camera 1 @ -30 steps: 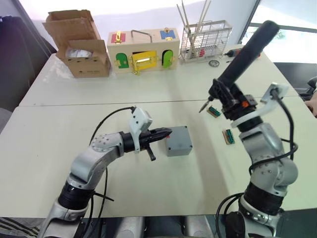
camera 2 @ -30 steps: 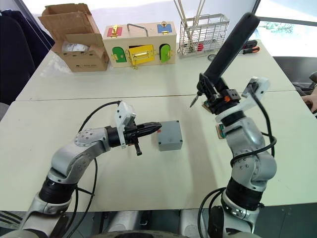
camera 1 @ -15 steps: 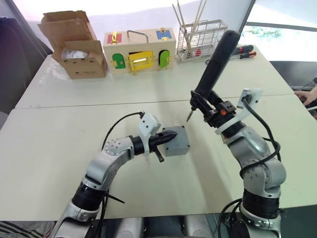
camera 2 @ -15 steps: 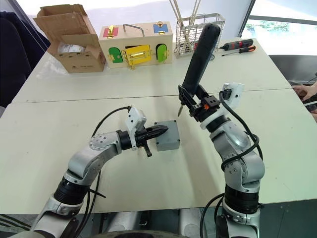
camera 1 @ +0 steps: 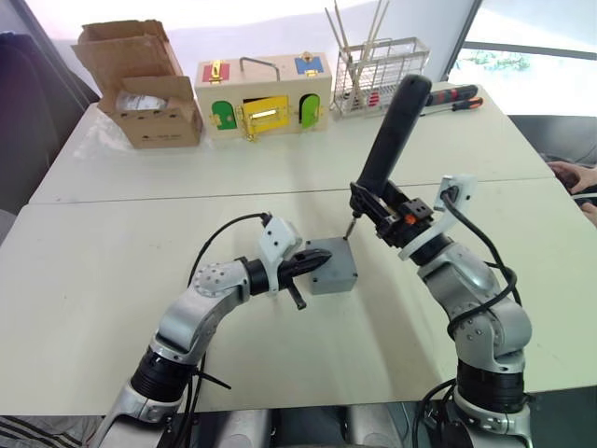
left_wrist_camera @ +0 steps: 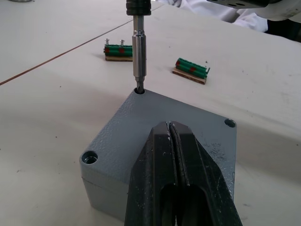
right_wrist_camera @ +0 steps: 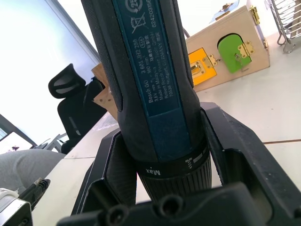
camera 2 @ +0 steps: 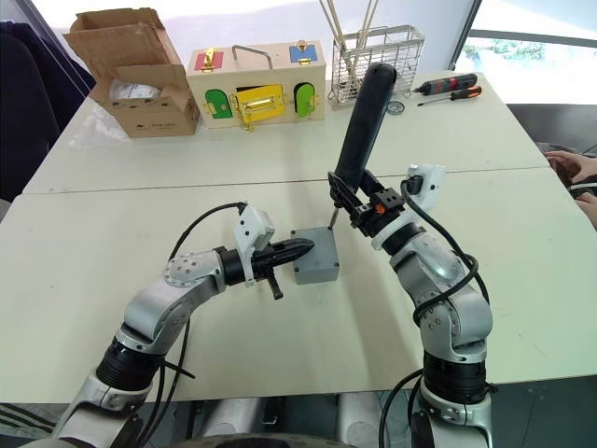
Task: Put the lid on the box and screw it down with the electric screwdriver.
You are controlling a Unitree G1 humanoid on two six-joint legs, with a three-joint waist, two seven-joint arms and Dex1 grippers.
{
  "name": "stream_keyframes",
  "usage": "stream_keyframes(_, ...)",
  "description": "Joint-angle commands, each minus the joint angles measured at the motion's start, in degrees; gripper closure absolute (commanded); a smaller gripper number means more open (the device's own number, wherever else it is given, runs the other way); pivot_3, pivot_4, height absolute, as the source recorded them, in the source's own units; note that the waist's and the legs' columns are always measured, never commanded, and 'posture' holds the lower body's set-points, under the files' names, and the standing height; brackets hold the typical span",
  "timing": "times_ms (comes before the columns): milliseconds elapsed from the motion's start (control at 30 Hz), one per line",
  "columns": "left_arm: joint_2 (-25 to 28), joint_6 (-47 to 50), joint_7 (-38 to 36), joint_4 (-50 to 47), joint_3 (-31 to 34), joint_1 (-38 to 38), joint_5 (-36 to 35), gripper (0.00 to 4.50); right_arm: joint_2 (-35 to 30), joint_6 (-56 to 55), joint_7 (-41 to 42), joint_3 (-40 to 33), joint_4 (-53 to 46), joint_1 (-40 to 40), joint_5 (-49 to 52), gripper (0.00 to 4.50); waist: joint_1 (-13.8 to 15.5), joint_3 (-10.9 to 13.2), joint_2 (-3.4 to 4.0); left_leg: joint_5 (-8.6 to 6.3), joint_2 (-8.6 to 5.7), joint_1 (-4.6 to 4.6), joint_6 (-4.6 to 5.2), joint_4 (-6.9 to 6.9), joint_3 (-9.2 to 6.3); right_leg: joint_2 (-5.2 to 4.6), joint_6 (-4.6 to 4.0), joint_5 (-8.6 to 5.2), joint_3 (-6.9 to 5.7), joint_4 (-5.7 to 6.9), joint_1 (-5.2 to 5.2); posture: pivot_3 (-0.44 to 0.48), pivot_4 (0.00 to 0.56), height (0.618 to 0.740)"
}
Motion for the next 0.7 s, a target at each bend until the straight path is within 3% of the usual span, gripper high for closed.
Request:
stream_keyframes(33,0.85,0.15,-0.39,-0.53,-0.98,0.8,0.99,4.5,-0.21,-2.79,0.64,0.28,-1.28,-0.61,0.54,2.7,0.01,0.0,0.0,0.0,0.0,0.0,0.0,0.0,0.0,0.0,0.0,0.0,0.0,0.0,0.0,0.0,0.15,0.734)
stream_keyframes(367,0.85,0.45,-0.87,0.24,-1.16,0.71,1.26,4.5,-6.34,-4.26,5.98,10.5,-0.1,3.18,-5.44,2.7,0.01,-0.13,-0.11,-0.06,0.0,0.41,0.1,-0.07,0.0,0.0,0.0,-0.01,-0.01,-0.05,0.37,0.0,0.15,0.734)
stream_keyframes(700,1.3,0.63,-1.32,0.57,-1.42,1.85,1.47,4.5,-8.51,-6.97,7.57,12.74,1.58,6.58,-8.68,2.7,0.09,-1.25,-0.53,-0.26,0.03,0.78,0.41,-0.18,0.0,0.02,0.01,-0.03,-0.02,-0.15,0.74,0.0,0.15,0.734)
